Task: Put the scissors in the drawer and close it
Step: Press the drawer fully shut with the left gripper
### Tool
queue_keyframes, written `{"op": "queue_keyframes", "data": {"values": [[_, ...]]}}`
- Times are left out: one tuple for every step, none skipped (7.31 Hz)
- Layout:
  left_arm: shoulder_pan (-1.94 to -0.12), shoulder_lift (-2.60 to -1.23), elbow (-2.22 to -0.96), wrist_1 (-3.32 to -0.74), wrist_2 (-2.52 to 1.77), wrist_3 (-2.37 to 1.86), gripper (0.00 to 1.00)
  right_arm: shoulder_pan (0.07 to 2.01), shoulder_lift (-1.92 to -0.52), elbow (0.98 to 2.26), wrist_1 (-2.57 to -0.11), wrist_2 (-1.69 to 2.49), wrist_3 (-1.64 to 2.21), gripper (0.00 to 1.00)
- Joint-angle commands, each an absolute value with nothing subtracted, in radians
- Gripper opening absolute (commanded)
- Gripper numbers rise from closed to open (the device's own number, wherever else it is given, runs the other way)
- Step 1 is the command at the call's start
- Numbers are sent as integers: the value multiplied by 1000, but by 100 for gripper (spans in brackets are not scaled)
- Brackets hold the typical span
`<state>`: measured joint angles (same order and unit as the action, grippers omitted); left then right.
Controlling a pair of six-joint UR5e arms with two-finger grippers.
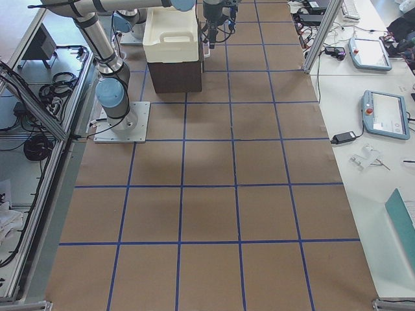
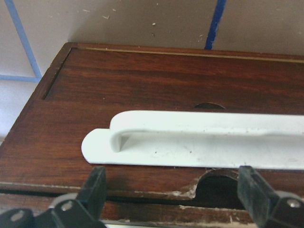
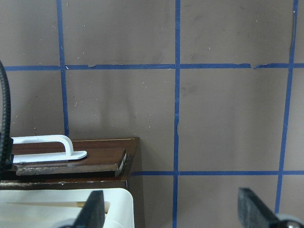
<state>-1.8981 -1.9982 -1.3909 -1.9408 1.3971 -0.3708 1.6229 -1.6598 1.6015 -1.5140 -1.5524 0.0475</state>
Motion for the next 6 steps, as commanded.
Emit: {"op": "queue_keyframes", "data": {"values": [[-1901,-1996,-1399,-1979,1394,-370,100,1623,-1660,1601,-1514,-1552,48,100],[-1902,-1999,-1399,-1980,1372,-370,100,1623,-1661,1601,-1514,-1552,48,100],[-1904,-2002,-1399,-1980,1367,-367,100,1623,-1660,1601,-1514,-1552,48,100],[-1907,-2017,-1399,-1982,1367,-364,100,1623,-1660,1601,-1514,-1552,48,100],[-1907,-2014,-1399,-1982,1367,-361,100,1623,-1660,1601,-1514,-1552,48,100],[-1907,-2000,-1399,-1980,1373,-362,100,1623,-1660,1601,-1514,-1552,48,100]]}}
